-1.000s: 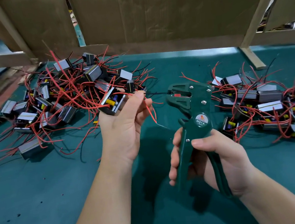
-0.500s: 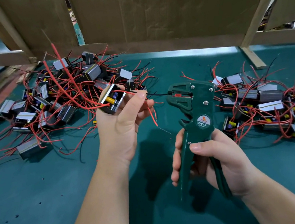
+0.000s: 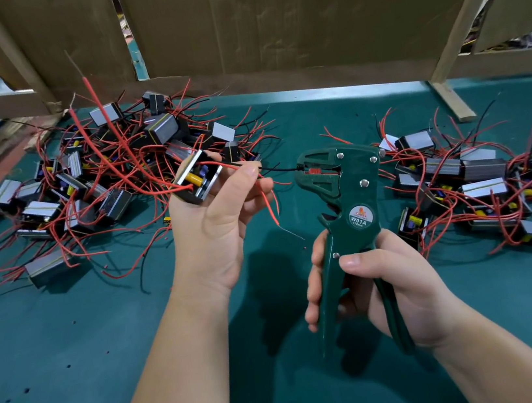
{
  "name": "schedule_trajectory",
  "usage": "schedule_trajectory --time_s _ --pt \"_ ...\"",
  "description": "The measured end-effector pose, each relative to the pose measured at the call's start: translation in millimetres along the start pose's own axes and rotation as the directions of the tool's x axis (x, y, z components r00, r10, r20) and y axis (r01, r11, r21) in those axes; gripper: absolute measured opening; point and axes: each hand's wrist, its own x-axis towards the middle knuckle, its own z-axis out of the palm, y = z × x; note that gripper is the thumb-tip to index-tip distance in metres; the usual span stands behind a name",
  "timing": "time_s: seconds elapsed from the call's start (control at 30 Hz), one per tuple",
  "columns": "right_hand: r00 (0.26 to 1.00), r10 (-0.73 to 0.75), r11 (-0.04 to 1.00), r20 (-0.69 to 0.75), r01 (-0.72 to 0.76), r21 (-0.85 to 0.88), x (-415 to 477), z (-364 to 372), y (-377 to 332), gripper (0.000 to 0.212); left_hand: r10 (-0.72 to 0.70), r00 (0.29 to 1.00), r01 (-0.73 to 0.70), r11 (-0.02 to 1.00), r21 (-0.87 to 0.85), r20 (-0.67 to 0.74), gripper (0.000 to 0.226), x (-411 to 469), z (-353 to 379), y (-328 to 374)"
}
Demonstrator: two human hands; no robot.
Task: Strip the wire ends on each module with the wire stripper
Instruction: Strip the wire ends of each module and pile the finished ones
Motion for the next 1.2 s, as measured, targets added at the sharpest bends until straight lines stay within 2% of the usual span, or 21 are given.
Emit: schedule_trajectory --time_s 0.23,0.33,0.47,0.57,0.67,0.73,0.8,0.87,1.0,1.2 --pt "1.000 -0.006 1.000 -0.004 0.006 0.006 -0.9 0.9 -0.1 0.023 -0.005 1.000 0.005 1.000 0.017 0.001 0.007 0.4 -0.2 -1.6" --pt "0.999 -0.007 1.000 -0.037 0.007 0.000 -1.6 3.6 -1.2 0.019 0.009 1.000 -0.009 1.000 0.029 0.007 0.019 0.5 0.4 -1.5" --pt "0.973 -0.051 0.999 -0.226 0.048 -0.017 1.1 11.9 -0.9 0.016 0.006 0.999 -0.008 0.998 0.062 0.042 0.020 1.5 0.6 -2.2" --pt "0.945 -0.025 0.998 -0.326 0.041 0.040 3.4 12.3 -3.3 0.017 -0.045 0.997 0.038 0.992 0.121 0.057 0.017 0.3 1.4 -8.6" --pt "0.958 0.005 0.979 -0.285 0.054 0.199 2.3 10.5 -7.0 0.017 -0.123 0.992 0.120 0.987 0.108 0.023 0.025 -2.9 5.0 -12.3" --pt "0.963 -0.007 0.957 -0.269 0.084 0.276 2.6 6.7 -8.4 0.025 -0.175 0.984 0.175 0.984 0.032 -0.012 0.018 -2.8 6.0 -10.2" --pt "0.958 0.002 0.960 -0.285 0.079 0.270 4.6 1.6 -9.4 0.029 -0.234 0.972 0.232 0.969 -0.085 -0.025 0.019 0.0 5.1 -6.7" --pt "0.949 0.080 0.974 -0.304 -0.010 0.225 6.9 -3.0 -9.0 0.032 -0.257 0.966 0.249 0.952 -0.175 -0.024 0.023 3.4 3.2 -3.9" --pt "0.946 0.225 0.964 -0.233 -0.181 0.196 7.3 0.4 -1.9 0.042 -0.256 0.965 0.236 0.942 -0.240 -0.057 0.024 5.6 2.0 -2.4" --pt "0.993 0.115 0.983 -0.007 -0.113 0.141 6.9 13.7 8.4 0.036 -0.133 0.985 0.109 0.973 -0.205 -0.106 0.015 7.3 -0.9 -8.1"
